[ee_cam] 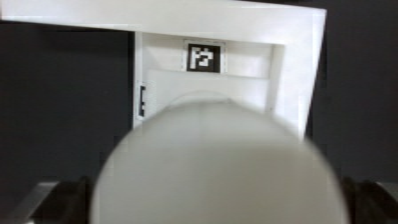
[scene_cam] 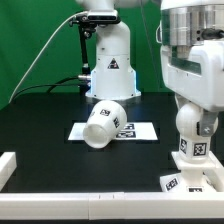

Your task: Assemble lamp

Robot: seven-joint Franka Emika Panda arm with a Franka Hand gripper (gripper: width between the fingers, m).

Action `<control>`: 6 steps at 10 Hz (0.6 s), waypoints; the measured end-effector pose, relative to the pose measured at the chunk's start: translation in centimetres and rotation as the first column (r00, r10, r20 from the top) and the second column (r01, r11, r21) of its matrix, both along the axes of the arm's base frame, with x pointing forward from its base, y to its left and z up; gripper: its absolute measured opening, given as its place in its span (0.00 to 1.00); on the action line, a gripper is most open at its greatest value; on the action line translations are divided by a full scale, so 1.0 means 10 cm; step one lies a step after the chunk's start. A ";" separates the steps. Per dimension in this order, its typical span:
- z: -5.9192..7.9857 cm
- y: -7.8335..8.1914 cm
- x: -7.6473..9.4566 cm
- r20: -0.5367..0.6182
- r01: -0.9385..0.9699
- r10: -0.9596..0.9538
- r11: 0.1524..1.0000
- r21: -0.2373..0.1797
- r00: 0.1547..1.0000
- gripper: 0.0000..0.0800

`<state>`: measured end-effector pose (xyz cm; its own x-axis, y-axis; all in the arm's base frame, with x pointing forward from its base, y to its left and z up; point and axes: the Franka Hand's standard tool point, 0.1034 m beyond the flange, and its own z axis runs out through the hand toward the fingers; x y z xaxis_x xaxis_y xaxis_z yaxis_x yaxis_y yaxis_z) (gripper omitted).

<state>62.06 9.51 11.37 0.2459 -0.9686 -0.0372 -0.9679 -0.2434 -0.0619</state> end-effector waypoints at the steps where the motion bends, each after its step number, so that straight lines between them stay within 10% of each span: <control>1: 0.00 0.02 0.00 0.008 -0.179 0.179 0.984 -0.009 0.984 0.86; 6: -0.01 0.07 -0.01 0.023 -0.631 0.632 0.774 -0.039 0.774 0.87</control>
Offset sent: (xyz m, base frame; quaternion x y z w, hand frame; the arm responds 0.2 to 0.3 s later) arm 0.0000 0.0000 0.0000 0.0000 0.0000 -0.1296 0.9916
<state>61.93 10.26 11.28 0.8036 -0.5951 0.0062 -0.5931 -0.8016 -0.0746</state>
